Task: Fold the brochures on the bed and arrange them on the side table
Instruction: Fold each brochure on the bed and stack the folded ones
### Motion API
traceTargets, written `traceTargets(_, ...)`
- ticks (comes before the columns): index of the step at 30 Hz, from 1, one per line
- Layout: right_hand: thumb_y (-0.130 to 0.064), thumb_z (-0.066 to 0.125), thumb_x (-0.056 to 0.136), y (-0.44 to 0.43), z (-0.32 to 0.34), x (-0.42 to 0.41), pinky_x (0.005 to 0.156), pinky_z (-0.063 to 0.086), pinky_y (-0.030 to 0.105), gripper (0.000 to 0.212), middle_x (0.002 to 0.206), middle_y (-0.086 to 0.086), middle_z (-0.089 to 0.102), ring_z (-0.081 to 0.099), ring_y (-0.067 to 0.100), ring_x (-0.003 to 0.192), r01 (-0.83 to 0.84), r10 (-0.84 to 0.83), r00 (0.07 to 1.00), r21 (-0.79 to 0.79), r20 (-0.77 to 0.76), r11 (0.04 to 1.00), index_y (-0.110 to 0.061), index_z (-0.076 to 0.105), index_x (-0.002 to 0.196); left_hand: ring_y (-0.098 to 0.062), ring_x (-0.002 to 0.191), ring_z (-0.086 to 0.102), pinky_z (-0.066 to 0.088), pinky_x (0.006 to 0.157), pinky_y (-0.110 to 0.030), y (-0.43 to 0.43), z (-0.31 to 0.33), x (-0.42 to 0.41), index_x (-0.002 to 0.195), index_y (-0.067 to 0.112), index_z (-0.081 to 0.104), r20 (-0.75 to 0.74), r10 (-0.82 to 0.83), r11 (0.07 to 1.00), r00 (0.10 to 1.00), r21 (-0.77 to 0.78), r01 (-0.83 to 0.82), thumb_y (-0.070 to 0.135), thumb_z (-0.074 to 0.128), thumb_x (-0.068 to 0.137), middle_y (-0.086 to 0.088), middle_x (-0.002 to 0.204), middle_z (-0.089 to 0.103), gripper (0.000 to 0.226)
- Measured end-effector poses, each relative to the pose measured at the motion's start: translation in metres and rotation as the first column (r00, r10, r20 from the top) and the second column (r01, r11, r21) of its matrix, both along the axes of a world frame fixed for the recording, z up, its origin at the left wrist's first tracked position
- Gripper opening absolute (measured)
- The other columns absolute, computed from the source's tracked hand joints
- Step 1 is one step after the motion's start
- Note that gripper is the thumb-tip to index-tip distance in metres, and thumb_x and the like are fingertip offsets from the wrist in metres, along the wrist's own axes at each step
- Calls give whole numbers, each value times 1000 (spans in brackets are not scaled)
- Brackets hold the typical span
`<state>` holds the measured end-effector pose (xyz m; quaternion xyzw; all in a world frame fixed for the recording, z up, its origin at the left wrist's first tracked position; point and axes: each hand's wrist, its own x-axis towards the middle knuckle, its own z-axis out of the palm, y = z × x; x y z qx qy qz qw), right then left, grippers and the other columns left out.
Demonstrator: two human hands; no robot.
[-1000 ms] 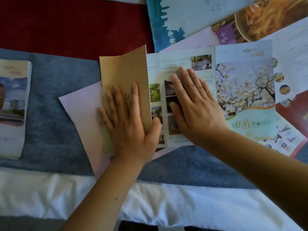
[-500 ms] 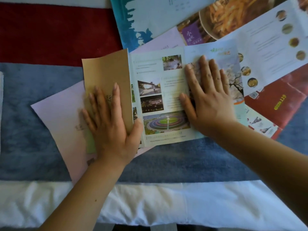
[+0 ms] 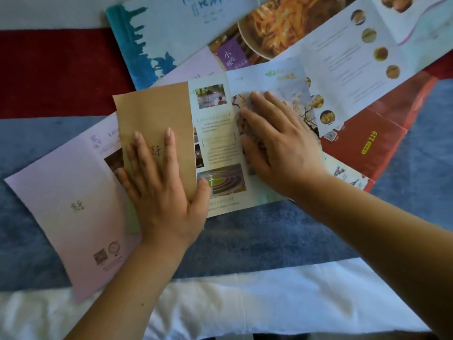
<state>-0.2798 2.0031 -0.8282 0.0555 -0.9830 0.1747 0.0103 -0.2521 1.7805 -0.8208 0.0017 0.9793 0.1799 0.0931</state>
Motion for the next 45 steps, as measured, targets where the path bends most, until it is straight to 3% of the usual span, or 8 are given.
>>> traceTargets(2, -40, 47, 108, 20, -1, 4, 122, 32, 54, 47, 159, 14, 46, 39, 35, 149, 30, -28, 996, 20, -82, 999, -15, 59, 146, -41, 157, -3, -2, 122, -66, 0, -1, -1, 165, 26, 6, 2, -7, 999, 1000, -36, 7, 60, 42, 86, -19, 170, -5, 93)
traceTargets(7, -49, 34, 111, 40, -8, 16, 129, 12, 51, 58, 170, 11, 24, 16, 32, 159, 28, -30, 999, 145, 11, 989, -21, 35, 162, -43, 156, -3, -1, 122, -66, 8, 0, -1, 165, 24, 4, 13, -12, 998, 1000, -63, 13, 60, 41, 86, -22, 170, -6, 95)
traceTargets(14, -47, 36, 111, 37, -16, 17, 129, 13, 49, 56, 169, 11, 27, 19, 31, 158, 64, -54, 995, 113, -81, 992, -20, 38, 160, -42, 156, -10, 4, 122, -67, 36, 5, -3, 164, 28, -4, 55, 43, 994, 998, -98, -38, 59, 39, 87, -22, 169, -13, 94)
traceTargets(24, -44, 41, 110, 36, -18, 17, 128, 17, 50, 55, 167, 12, 31, 23, 30, 157, 76, -66, 990, 77, -122, 994, -18, 42, 158, -42, 156, -11, 1, 123, -66, 69, 8, 1, 165, 27, 0, 61, -48, 986, 997, -156, 57, 64, 37, 85, -23, 169, -10, 95)
traceTargets(34, -44, 41, 110, 36, -20, 18, 127, 19, 52, 55, 167, 12, 32, 23, 30, 157, 85, -76, 988, 62, -135, 994, -18, 42, 158, -41, 156, -14, -5, 123, -64, 87, -4, -9, 164, 25, -4, 80, 2, 991, 997, -130, 8, 68, 29, 91, -24, 168, -13, 91)
traceTargets(45, -43, 38, 110, 20, -8, 22, 128, 13, 57, 57, 167, 17, 30, 21, 36, 157, 111, -106, 993, 110, -54, 988, -14, 40, 159, -46, 155, -7, 1, 122, -67, 68, -16, -10, 165, 22, 2, 6, -96, 967, 995, -236, 95, 73, 22, 96, -28, 168, -6, 88)
